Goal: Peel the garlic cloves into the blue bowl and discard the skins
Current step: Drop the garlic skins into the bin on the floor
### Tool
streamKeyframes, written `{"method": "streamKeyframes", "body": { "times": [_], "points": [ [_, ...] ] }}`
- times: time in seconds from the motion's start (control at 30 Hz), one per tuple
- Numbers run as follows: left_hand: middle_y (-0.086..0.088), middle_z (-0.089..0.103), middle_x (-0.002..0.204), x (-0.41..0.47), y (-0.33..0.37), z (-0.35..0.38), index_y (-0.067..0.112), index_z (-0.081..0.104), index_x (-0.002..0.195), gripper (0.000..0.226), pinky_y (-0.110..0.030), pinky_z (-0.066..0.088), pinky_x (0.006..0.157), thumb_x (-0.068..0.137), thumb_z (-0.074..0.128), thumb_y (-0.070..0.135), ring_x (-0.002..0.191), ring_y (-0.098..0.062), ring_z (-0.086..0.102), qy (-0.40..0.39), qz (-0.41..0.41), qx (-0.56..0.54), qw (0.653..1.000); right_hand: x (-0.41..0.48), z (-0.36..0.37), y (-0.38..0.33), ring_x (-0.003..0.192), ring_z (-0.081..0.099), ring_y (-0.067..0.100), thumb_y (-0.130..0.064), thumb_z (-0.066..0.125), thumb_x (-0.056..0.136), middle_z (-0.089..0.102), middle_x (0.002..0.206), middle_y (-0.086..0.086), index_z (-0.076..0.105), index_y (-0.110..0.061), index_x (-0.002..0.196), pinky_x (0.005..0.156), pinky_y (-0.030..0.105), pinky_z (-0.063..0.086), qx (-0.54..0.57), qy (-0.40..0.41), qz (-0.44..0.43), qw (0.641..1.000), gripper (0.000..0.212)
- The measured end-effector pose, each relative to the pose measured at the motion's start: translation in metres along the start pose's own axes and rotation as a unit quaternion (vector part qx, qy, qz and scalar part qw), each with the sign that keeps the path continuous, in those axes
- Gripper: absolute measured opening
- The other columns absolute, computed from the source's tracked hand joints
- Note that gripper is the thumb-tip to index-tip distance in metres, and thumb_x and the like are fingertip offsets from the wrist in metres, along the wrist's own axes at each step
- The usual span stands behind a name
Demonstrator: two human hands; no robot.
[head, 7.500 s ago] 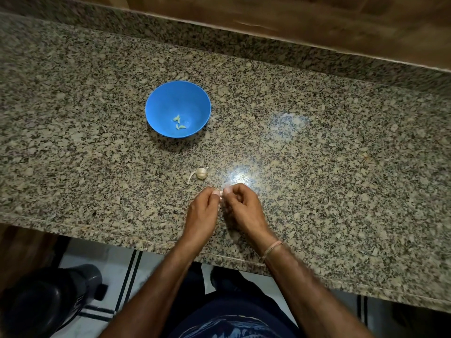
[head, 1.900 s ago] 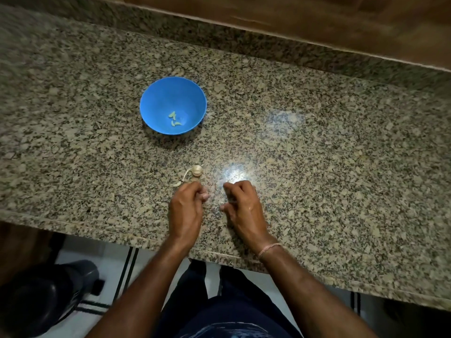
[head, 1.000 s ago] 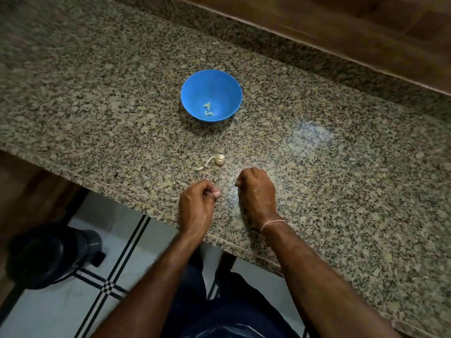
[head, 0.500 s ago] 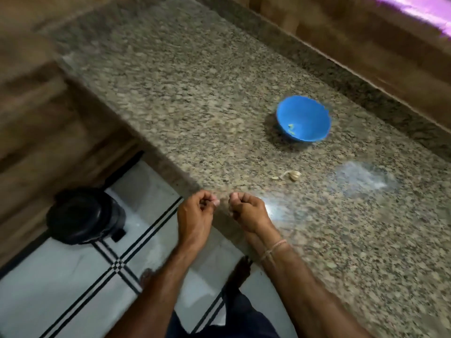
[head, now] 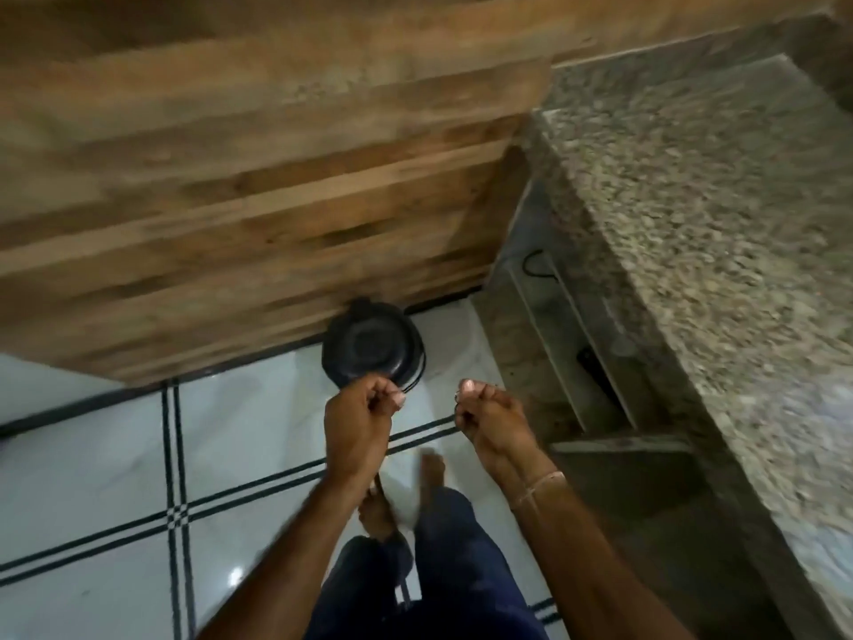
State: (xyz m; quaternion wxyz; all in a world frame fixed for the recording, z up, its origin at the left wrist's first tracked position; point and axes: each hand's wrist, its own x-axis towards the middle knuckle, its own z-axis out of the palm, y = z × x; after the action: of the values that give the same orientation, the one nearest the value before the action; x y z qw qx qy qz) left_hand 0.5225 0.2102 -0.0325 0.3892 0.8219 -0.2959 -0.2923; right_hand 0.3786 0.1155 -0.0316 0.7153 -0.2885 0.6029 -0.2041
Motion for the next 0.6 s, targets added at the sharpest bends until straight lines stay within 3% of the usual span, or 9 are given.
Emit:
{"method": "streamKeyframes", "body": {
  "times": [0.07,0.3,0.4,0.5,0.6],
  "points": [
    [0.017,0.069,0.075,0.021,-0.015,-0.017,0.023,0.07,0.08,0.018,-0.001,0.041,0.069,0.092,0.077,0.012,0.077,0.011,0.064,0.015,-0.014,0.0,1.0,0.023,0.027,0.002,0.063,0.049,0.016,0.0,0.059,0.101,0.052,0.07,0.009,0.063,-0.007,0.082,0.062,0.027,0.049,-0.017,-0.023,0.009,1.0,0.021],
    [0.012,0.069,0.074,0.111,-0.085,-0.031,0.018,0.071,0.079,0.015,-0.002,0.041,0.068,0.091,0.076,0.01,0.074,-0.001,0.065,0.064,-0.104,-0.012,0.992,0.134,0.117,0.031,0.058,0.057,0.014,-0.007,0.062,0.102,0.061,0.063,0.006,0.064,-0.009,0.077,0.059,0.027,0.05,-0.053,-0.035,0.094,0.993,0.025],
    [0.008,0.071,0.079,0.143,-0.129,-0.011,0.017,0.073,0.082,0.011,-0.014,0.047,0.07,0.092,0.075,0.015,0.078,-0.005,0.066,0.048,-0.197,-0.014,0.979,0.181,0.132,0.059,0.055,0.057,0.014,-0.011,0.061,0.103,0.06,0.056,0.003,0.063,-0.007,0.078,0.058,0.027,0.05,-0.088,-0.023,0.131,0.987,0.026],
    [0.005,0.074,0.078,0.173,-0.18,0.017,0.02,0.075,0.079,0.014,-0.024,0.052,0.07,0.092,0.074,0.016,0.081,-0.017,0.071,0.036,-0.307,-0.06,0.949,0.227,0.138,0.086,0.046,0.058,0.011,-0.005,0.059,0.104,0.06,0.052,0.003,0.06,-0.004,0.077,0.048,0.023,0.049,-0.051,-0.011,0.169,0.984,0.027],
    [-0.002,0.076,0.074,0.217,-0.22,0.056,0.02,0.075,0.075,0.015,-0.039,0.062,0.079,0.09,0.076,0.022,0.077,-0.025,0.073,0.018,-0.384,-0.094,0.918,0.285,0.148,0.111,0.057,0.064,0.014,0.0,0.062,0.1,0.065,0.069,0.01,0.063,0.001,0.087,0.049,0.022,0.054,-0.001,0.022,0.196,0.98,0.014]
  ]
}}
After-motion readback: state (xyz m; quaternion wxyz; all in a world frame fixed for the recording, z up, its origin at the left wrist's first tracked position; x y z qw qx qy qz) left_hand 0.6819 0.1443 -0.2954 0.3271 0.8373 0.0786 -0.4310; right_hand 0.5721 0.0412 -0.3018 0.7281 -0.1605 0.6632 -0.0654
